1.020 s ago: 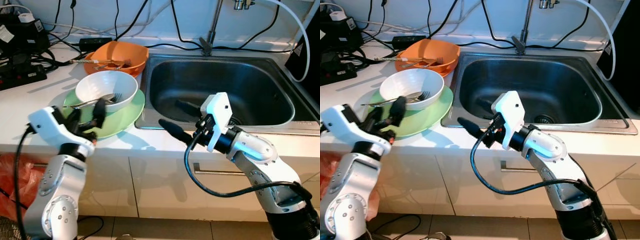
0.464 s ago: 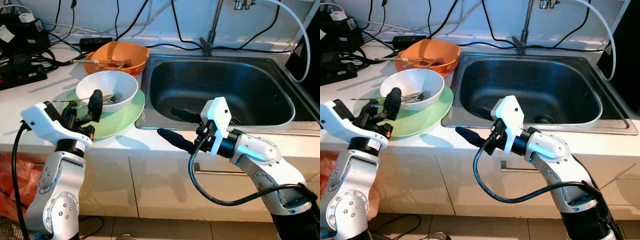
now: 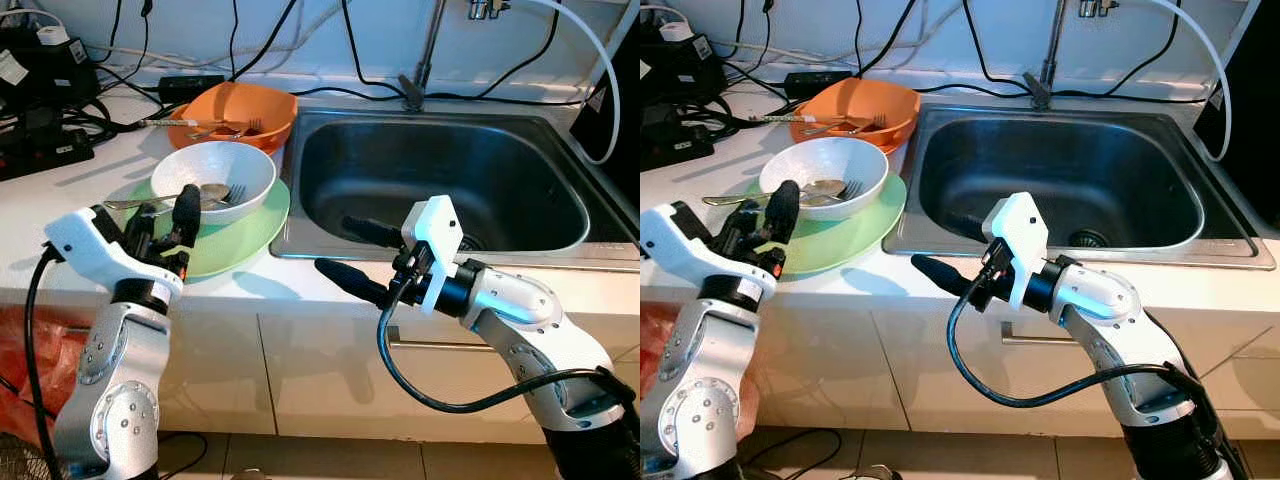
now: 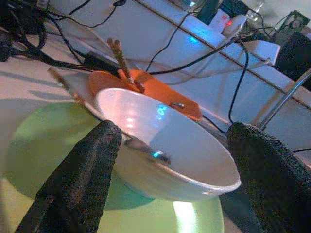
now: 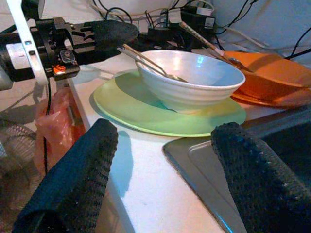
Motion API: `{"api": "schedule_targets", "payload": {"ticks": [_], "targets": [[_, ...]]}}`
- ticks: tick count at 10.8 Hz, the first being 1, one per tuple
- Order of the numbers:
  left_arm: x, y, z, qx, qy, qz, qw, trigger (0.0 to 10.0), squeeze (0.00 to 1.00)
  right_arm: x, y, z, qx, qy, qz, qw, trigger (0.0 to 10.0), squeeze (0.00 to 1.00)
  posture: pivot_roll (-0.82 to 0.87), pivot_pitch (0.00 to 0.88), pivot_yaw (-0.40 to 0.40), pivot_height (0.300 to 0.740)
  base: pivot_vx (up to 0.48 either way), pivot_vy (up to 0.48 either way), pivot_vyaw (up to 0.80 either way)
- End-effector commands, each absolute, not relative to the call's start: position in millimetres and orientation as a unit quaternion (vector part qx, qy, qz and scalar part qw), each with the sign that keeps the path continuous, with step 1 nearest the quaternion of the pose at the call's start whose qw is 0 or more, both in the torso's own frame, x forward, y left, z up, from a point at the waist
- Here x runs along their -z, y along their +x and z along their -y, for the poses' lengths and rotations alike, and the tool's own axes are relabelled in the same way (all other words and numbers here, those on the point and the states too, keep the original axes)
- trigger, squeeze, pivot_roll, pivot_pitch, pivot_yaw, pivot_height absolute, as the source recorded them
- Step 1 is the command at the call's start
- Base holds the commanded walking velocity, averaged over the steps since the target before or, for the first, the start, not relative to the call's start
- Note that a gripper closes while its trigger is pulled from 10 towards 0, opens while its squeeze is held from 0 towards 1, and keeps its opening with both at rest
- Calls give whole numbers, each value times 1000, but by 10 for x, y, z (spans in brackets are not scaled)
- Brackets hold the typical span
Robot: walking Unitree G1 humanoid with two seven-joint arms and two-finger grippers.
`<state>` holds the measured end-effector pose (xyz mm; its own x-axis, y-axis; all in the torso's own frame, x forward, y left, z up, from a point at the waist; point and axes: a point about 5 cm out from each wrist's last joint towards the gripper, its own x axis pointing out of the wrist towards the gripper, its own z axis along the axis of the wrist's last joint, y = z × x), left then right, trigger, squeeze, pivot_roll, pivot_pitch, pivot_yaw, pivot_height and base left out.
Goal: Kitchen organization
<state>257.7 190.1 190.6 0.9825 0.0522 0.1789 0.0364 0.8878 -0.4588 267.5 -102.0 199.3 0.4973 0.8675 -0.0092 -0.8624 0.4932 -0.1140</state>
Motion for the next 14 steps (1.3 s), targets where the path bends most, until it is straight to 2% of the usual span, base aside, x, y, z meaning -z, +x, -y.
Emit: {"api": "schedule_targets", "payload": {"ticks": [1,7,8,9,12,14], "targets": [[-1865,2583,-1924,-15,-227,86,970,10000,0,-2016,2631,1002,-513,-53,29,856,10000,0,125,44,4,740,0,0,0],[-1843,2587,-1959,-37,-218,85,971,10000,0,-2006,2611,991,-519,-51,26,853,10000,0,124,50,2,740,0,0,0],[-1871,2613,-1937,-32,-232,95,968,4235,0,-2003,2615,989,-518,-51,26,854,10000,0,122,48,2,740,0,0,0],[-1902,2631,-1894,-17,-239,101,966,0,0,-2002,2618,988,-516,-50,26,854,10000,0,122,48,3,740,0,0,0],[-1916,2646,-1862,-6,-241,105,965,0,0,-1989,2617,979,-515,-48,24,855,10000,0,121,44,6,740,0,0,0],[-1921,2653,-1861,-5,-241,107,965,0,0,-1971,2581,978,-532,-44,14,845,10000,0,123,42,6,740,0,0,0]]}}
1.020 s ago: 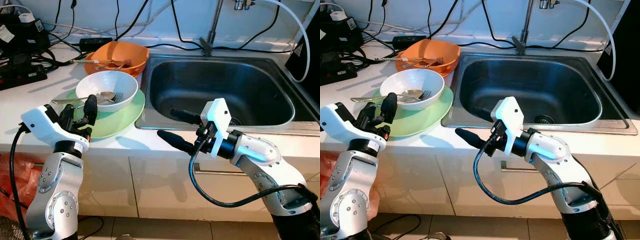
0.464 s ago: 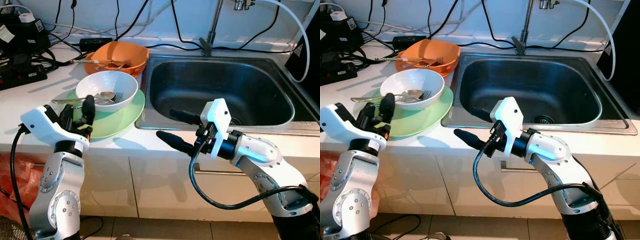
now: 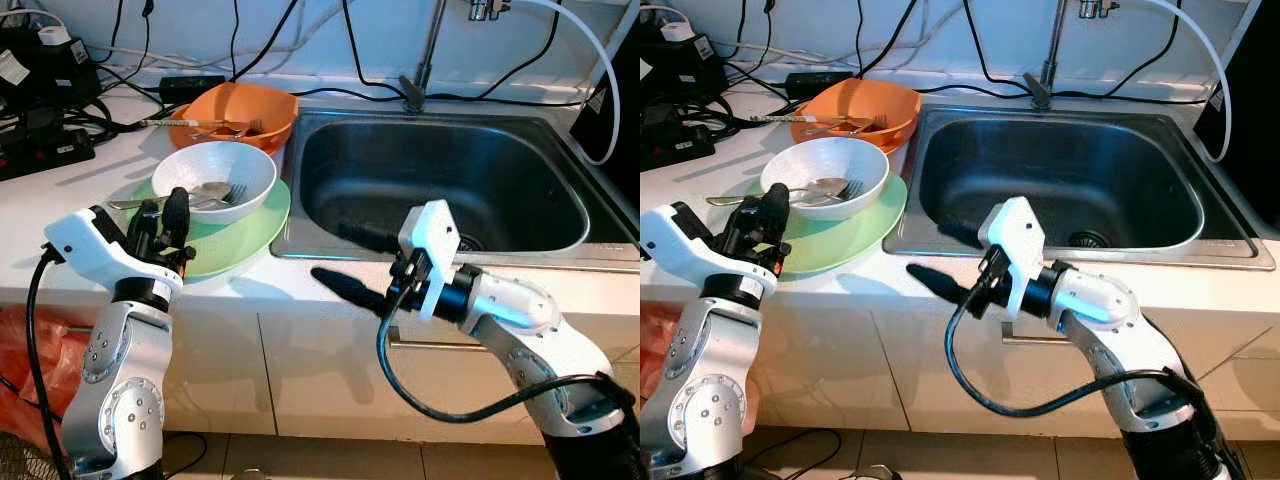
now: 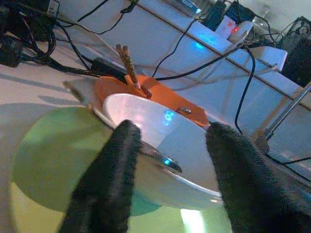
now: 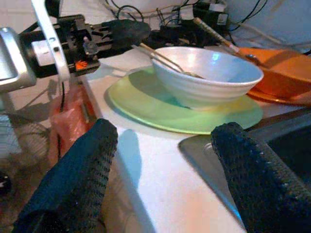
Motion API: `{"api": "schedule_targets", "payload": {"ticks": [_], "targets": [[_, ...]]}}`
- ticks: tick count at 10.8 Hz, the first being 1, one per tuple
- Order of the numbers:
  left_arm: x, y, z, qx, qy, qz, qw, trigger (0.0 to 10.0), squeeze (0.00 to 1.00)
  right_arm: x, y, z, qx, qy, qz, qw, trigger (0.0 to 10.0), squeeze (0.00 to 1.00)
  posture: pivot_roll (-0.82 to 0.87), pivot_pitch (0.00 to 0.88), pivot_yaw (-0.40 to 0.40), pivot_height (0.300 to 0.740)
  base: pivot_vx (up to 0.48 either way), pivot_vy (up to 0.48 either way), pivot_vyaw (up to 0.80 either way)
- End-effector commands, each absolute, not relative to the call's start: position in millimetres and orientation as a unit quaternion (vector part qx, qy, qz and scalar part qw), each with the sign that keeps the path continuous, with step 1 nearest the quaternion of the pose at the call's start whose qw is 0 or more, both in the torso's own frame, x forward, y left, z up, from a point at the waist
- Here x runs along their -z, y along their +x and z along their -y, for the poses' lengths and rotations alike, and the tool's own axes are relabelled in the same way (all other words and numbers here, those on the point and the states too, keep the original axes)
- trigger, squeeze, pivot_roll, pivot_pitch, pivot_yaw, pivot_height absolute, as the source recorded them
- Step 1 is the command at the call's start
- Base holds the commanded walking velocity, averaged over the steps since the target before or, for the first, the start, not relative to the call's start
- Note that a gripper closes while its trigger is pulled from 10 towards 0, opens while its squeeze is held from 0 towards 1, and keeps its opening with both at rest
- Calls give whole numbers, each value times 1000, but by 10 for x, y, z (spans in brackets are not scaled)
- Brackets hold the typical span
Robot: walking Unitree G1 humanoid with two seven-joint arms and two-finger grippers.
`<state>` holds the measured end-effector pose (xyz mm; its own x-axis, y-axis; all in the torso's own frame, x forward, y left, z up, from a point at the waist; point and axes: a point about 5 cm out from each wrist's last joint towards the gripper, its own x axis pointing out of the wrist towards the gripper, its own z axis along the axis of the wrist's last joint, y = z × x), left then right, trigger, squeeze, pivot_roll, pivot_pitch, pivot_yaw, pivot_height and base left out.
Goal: Kitchen organization
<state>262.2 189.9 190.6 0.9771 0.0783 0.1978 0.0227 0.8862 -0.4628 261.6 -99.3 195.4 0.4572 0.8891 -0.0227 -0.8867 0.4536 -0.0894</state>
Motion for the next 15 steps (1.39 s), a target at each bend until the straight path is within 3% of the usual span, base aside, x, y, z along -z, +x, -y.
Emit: {"api": "schedule_targets", "payload": {"ticks": [1,15], "targets": [[-1918,2654,-1862,-5,-241,106,965,0,0,-1965,2575,982,-536,-43,11,843,10000,0,123,41,5,740,0,0,0],[-2100,2687,-1717,45,-245,130,960,0,0,-2006,2653,989,-504,-41,31,862,10000,0,119,40,9,740,0,0,0]]}}
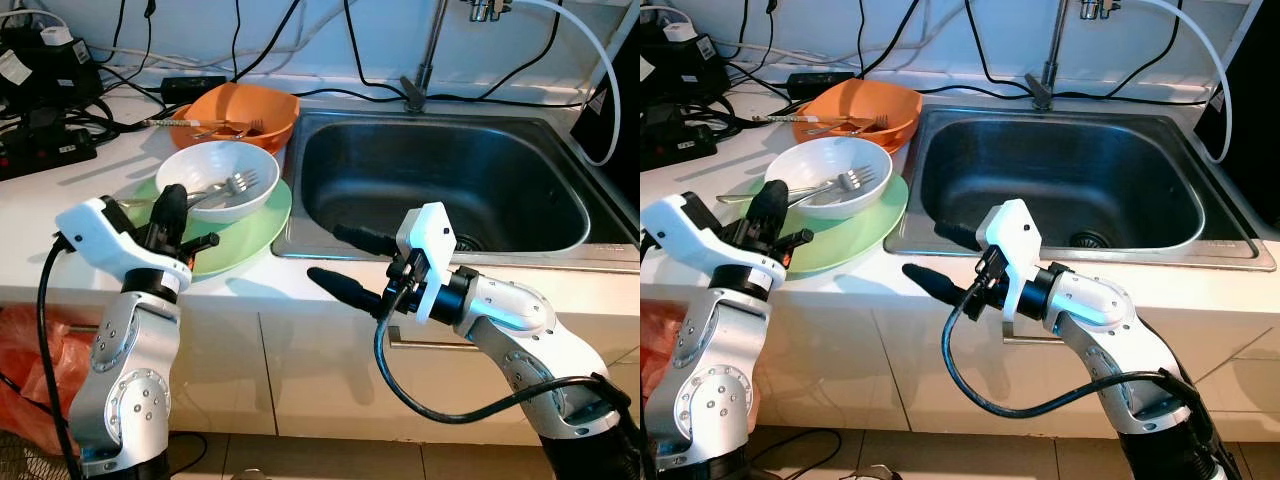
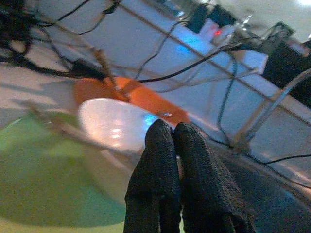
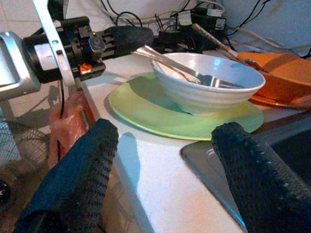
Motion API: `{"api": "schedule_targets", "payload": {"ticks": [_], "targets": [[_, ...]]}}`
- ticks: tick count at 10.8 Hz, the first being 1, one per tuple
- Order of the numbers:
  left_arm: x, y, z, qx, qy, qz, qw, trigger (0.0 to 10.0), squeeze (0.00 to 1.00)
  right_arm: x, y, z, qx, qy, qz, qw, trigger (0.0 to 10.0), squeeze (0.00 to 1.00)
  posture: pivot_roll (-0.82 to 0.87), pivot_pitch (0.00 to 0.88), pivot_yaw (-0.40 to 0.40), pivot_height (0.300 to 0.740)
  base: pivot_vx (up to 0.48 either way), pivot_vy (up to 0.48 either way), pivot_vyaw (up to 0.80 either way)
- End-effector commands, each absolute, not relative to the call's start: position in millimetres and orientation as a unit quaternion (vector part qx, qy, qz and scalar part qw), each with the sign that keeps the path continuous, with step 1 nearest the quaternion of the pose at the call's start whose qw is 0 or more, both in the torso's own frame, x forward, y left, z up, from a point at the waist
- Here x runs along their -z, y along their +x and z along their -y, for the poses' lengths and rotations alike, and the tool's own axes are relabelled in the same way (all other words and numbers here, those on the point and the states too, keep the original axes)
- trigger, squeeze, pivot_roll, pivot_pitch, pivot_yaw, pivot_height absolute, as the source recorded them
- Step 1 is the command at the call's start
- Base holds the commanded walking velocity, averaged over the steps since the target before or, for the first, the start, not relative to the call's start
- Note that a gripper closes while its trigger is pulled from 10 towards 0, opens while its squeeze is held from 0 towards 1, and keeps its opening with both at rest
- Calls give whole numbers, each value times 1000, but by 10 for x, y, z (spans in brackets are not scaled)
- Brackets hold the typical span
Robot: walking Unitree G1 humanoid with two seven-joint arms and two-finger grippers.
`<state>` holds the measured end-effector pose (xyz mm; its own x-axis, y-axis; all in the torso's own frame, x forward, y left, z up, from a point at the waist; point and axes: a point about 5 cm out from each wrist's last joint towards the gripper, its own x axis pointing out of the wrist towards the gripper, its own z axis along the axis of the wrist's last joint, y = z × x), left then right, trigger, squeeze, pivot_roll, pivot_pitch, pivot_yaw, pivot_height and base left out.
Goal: Kitchen organization
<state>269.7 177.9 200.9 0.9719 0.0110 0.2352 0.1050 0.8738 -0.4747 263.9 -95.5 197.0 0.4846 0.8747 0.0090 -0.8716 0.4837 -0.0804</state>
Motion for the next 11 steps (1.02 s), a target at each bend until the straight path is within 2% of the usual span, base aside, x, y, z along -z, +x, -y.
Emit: {"api": "schedule_targets", "payload": {"ticks": [1,3,4,5,6,7,10,11], "targets": [[-2163,2703,-1659,70,-253,139,955,0,0,-2017,2697,999,-487,-36,37,872,10000,0,119,39,9,740,0,0,0],[-2260,2761,-1535,136,-273,152,940,0,0,-2064,2872,1048,-416,20,50,908,10000,0,114,29,9,740,0,0,0],[-2275,2776,-1523,145,-281,154,936,0,0,-2070,2895,1057,-406,30,51,912,10000,0,114,28,9,740,0,0,0],[-2309,2854,-1481,168,-320,155,919,0,0,-2104,3004,1111,-361,96,54,926,10000,0,109,19,12,740,0,0,0],[-2301,2891,-1432,185,-337,148,911,0,0,-2116,3055,1118,-340,150,51,927,10000,0,107,15,15,740,0,0,0],[-2287,2918,-1311,218,-373,131,893,0,0,-2134,3118,1086,-314,257,46,913,10000,0,104,8,17,740,0,0,0],[-2287,2892,-1047,299,-418,95,852,0,0,-2128,3205,1027,-291,385,33,875,10000,0,106,0,27,740,0,0,0],[-2283,2902,-1035,311,-423,89,846,0,0,-2123,3229,1013,-284,408,27,867,10000,0,106,0,31,740,0,0,0]]}}
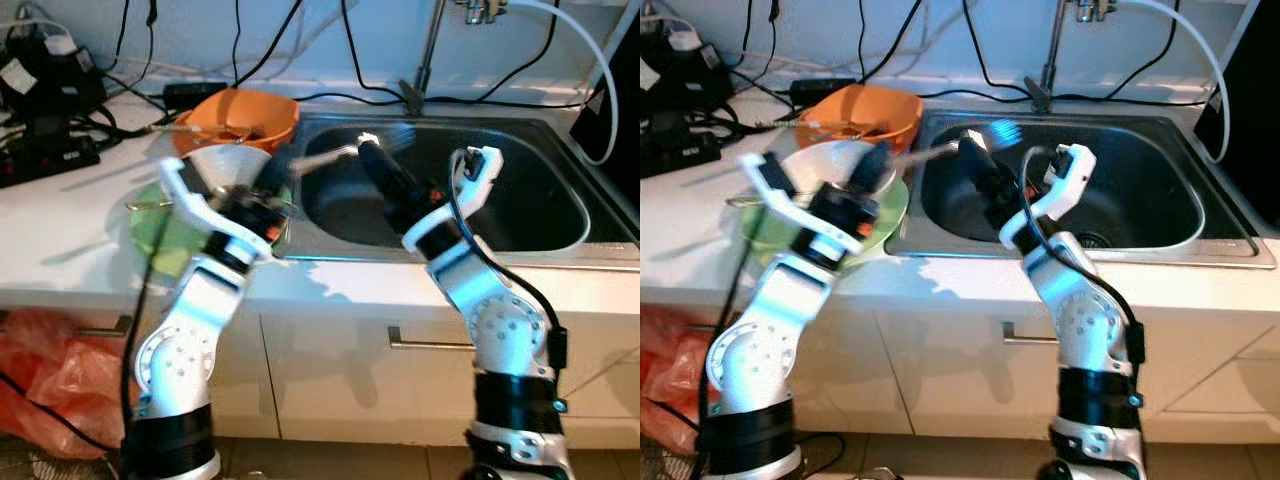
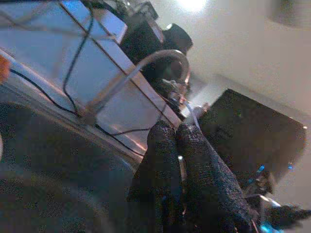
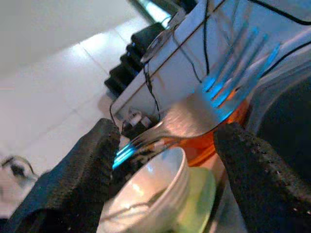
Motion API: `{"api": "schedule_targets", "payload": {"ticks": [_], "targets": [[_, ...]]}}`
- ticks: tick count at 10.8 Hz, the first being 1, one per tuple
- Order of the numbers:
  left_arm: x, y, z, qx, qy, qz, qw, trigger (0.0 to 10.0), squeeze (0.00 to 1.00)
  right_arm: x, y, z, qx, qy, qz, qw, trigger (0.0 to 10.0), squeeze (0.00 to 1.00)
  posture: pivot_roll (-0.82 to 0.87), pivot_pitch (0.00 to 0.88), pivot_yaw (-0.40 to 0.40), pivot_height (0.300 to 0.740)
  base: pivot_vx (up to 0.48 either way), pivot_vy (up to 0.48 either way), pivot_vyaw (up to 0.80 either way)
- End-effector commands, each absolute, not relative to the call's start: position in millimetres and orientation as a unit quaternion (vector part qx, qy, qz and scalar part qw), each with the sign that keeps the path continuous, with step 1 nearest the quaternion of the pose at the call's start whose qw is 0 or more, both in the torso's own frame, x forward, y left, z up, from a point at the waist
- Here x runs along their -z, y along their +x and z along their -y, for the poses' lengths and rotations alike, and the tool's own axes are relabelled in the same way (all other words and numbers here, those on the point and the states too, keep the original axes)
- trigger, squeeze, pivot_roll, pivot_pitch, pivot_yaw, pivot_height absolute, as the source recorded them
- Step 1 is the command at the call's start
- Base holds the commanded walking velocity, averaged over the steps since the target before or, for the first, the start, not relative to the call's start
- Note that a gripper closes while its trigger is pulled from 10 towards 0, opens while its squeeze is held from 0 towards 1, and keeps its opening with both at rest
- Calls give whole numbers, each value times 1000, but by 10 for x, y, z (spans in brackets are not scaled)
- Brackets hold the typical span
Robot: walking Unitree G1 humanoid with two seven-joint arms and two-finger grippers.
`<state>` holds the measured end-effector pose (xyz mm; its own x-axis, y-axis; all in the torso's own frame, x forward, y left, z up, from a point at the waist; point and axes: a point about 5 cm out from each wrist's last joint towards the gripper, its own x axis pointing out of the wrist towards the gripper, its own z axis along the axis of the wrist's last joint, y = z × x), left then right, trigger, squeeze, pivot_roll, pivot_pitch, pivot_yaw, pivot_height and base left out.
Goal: Kitchen organization
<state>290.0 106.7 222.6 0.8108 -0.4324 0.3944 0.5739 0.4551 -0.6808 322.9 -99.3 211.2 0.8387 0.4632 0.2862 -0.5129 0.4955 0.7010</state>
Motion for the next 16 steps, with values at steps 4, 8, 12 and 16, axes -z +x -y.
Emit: {"api": "schedule_targets", "payload": {"ticks": [4,8,12,16], "targets": [[-2272,2898,-1053,328,-451,75,827,0,0,-2133,3345,1052,-257,457,37,851,9804,0,110,0,37,740,0,0,0],[-2027,2865,-1158,316,-484,36,815,0,0,-2243,3464,1193,-230,472,75,848,0,0,113,0,31,740,0,0,0],[-1938,2874,-1196,295,-509,30,808,0,0,-2224,3461,1208,-229,465,71,852,0,0,105,3,22,740,0,0,0],[-2002,2906,-1184,298,-514,39,803,0,0,-2084,3428,1103,-235,447,41,862,10000,0,106,18,21,740,0,0,0]]}}
